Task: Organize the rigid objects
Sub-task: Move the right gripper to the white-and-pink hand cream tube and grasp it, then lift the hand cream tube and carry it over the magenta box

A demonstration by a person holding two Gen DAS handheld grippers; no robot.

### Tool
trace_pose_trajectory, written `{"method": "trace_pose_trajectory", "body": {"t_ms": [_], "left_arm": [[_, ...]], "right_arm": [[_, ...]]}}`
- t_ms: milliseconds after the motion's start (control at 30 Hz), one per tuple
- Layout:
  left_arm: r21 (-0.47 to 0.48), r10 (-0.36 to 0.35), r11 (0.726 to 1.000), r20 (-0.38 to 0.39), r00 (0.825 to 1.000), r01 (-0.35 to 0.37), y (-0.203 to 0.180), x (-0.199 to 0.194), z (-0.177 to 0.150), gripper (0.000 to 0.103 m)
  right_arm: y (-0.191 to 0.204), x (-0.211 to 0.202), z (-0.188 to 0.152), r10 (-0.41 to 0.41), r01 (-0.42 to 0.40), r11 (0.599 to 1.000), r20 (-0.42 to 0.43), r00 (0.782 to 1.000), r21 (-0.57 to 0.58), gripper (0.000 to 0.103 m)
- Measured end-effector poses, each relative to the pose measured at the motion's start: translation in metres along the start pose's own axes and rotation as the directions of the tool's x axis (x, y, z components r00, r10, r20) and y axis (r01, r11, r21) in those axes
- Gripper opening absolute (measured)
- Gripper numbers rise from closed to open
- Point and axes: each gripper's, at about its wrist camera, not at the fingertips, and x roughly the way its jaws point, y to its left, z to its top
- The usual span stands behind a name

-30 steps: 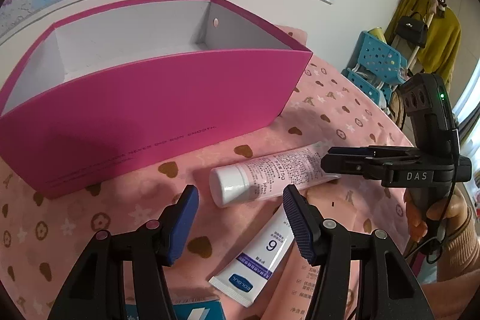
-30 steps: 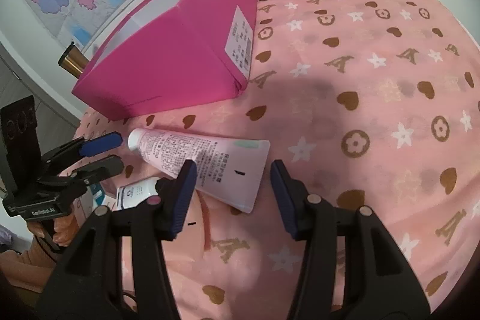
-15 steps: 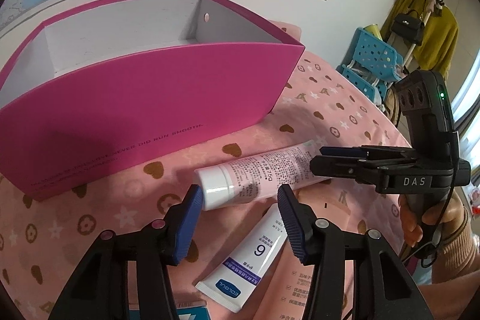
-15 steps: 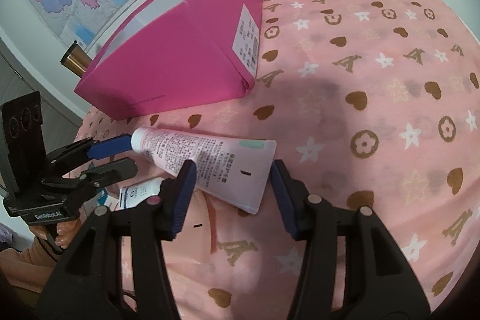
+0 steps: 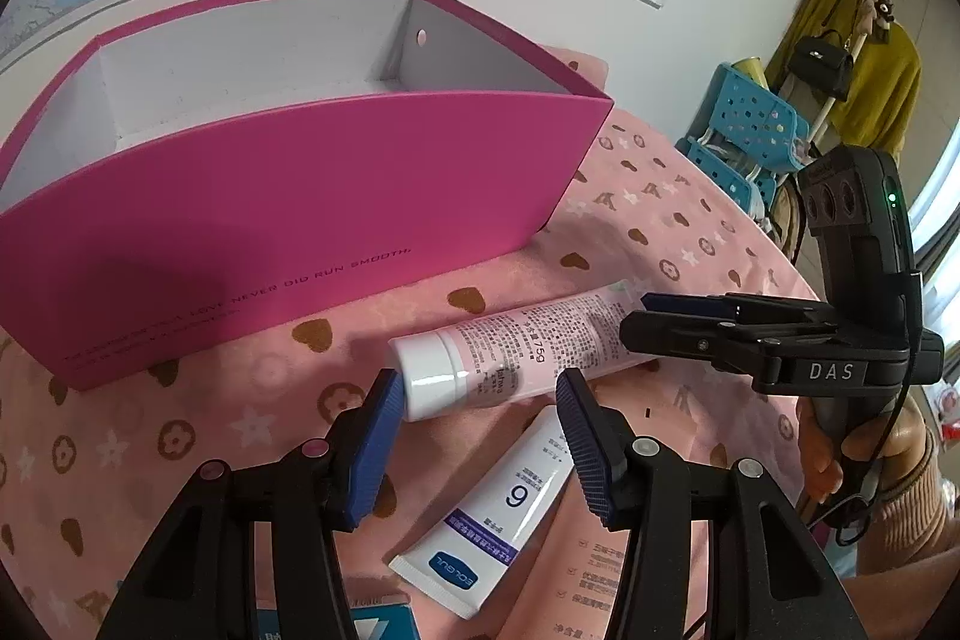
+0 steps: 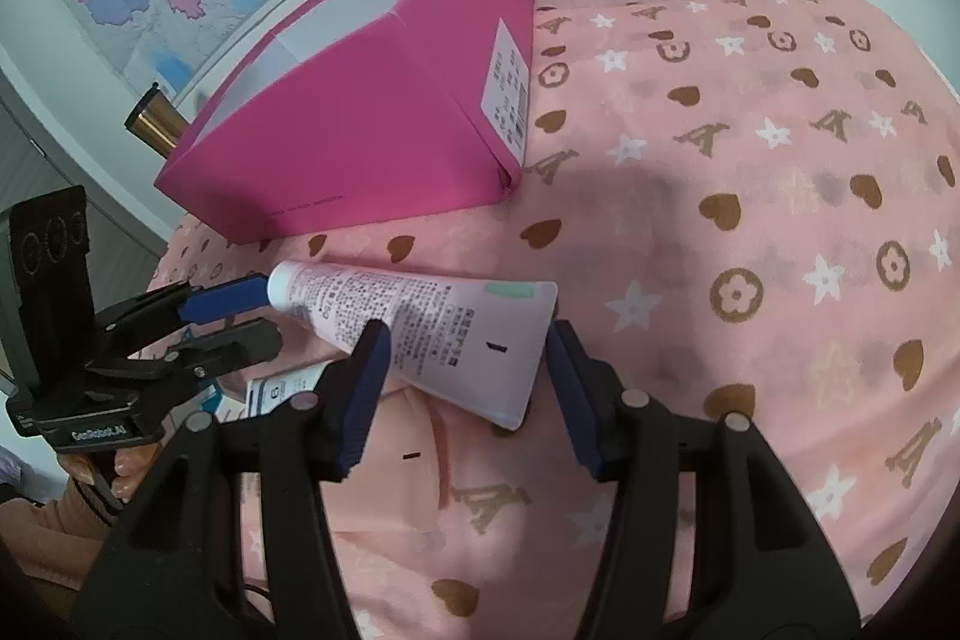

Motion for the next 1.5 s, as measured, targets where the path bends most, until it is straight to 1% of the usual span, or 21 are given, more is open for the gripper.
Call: {"method": "trace_pose_trajectory", "body": {"t_ms": [400,733,767,800,833,1067,1500], "left_arm": [[0.019,0.016,1.000,0.051,0.999,-0.017,-0.010,-0.018,0.001,0.053],[0.024,0.020,0.999,0.097,0.995,-0.022,-0.009,-0.037,0.004,0.053],[0.023,0.020,0.999,0.101,0.995,-0.022,-0.009,-0.039,0.004,0.053],[0.020,0.018,1.000,0.104,0.994,-0.020,-0.009,-0.041,0.005,0.056],[0.023,0.015,1.000,0.113,0.993,-0.018,-0.009,-0.044,0.005,0.057],[0.041,0.025,0.999,0.168,0.985,-0.032,-0.014,-0.063,0.007,0.057],[0.038,0.037,0.998,0.222,0.974,-0.047,-0.014,-0.082,0.013,0.057]], "right_arm": [[0.013,-0.013,0.001,-0.011,0.012,0.999,0.035,0.999,-0.039,0.057],[0.027,-0.028,0.006,0.006,-0.001,0.997,0.066,0.998,-0.076,0.057],[0.028,-0.029,0.007,0.006,0.000,0.997,0.069,0.998,-0.082,0.057],[0.030,-0.031,0.007,0.008,-0.002,0.996,0.072,0.997,-0.085,0.057],[0.031,-0.032,0.008,0.012,-0.005,0.996,0.075,0.997,-0.087,0.057],[0.043,-0.040,0.013,0.014,-0.002,0.992,0.095,0.995,-0.127,0.057],[0.060,-0.053,0.026,0.027,-0.003,0.984,0.133,0.991,-0.179,0.057]]}}
